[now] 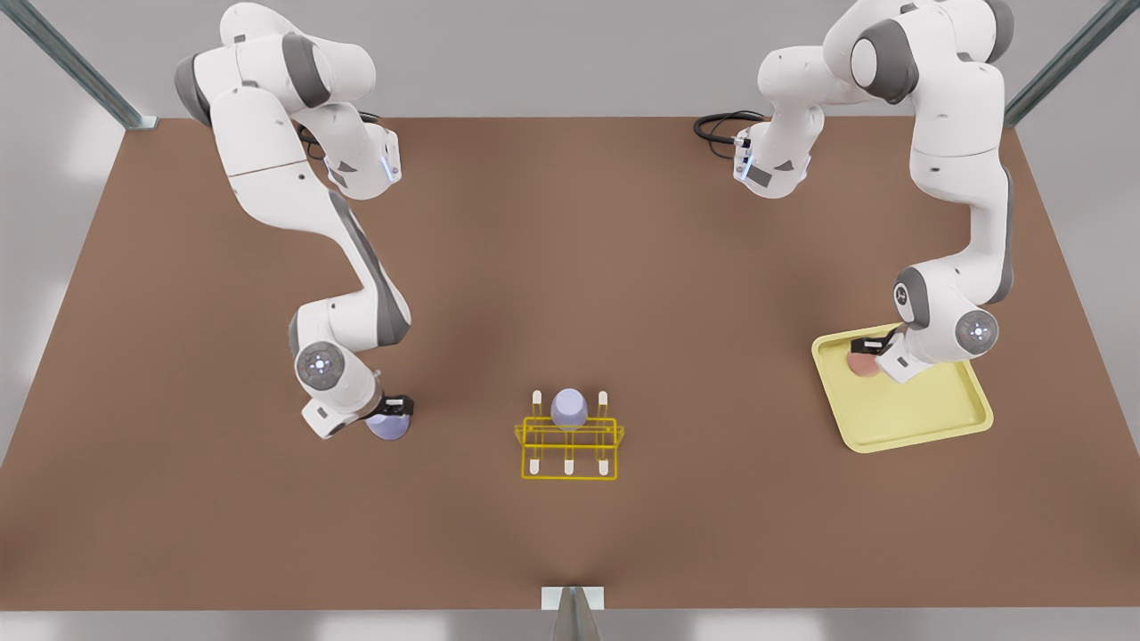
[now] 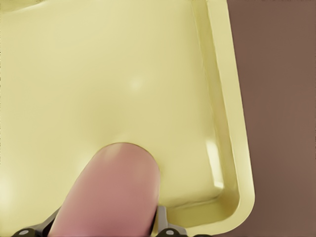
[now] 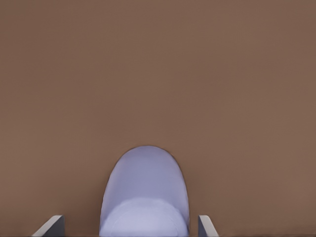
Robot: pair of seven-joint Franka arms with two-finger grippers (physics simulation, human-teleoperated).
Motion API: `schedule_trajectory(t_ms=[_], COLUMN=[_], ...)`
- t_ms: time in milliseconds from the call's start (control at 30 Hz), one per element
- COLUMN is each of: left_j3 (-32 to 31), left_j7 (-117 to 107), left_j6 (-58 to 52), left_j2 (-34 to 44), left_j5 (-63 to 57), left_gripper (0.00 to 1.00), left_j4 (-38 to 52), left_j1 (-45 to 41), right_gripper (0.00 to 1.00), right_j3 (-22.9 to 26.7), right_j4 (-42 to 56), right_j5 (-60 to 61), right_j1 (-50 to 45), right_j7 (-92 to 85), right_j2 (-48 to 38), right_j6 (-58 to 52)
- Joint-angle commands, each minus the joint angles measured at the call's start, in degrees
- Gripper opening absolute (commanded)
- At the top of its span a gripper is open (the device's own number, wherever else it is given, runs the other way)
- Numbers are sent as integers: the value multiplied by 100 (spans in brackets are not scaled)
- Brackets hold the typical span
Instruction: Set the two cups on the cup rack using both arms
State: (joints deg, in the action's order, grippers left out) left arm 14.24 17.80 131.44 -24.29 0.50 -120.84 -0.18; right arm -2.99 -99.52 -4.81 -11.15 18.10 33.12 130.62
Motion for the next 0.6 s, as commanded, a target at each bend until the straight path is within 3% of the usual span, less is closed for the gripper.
schedule_trajectory(t_ms=[0, 433, 567], left_j3=[0, -35, -70], left_j7=[162, -118, -1718], left_j6=[31, -83, -1454], left_j2=[12, 222, 820], left_j5=[3, 204, 873], left_gripper=[90, 83, 83], left_j4=[8, 105, 755], left_j1=[1, -34, -614], right_gripper=[100, 100, 100], right_j3=[0, 0, -9], right_j4=[-15, 3, 20], right_j5=[42, 33, 42], right_j1=[-1, 52, 43], right_j7=[414, 414, 414], right_j2=[28, 318, 371], right_j6=[69, 113, 113])
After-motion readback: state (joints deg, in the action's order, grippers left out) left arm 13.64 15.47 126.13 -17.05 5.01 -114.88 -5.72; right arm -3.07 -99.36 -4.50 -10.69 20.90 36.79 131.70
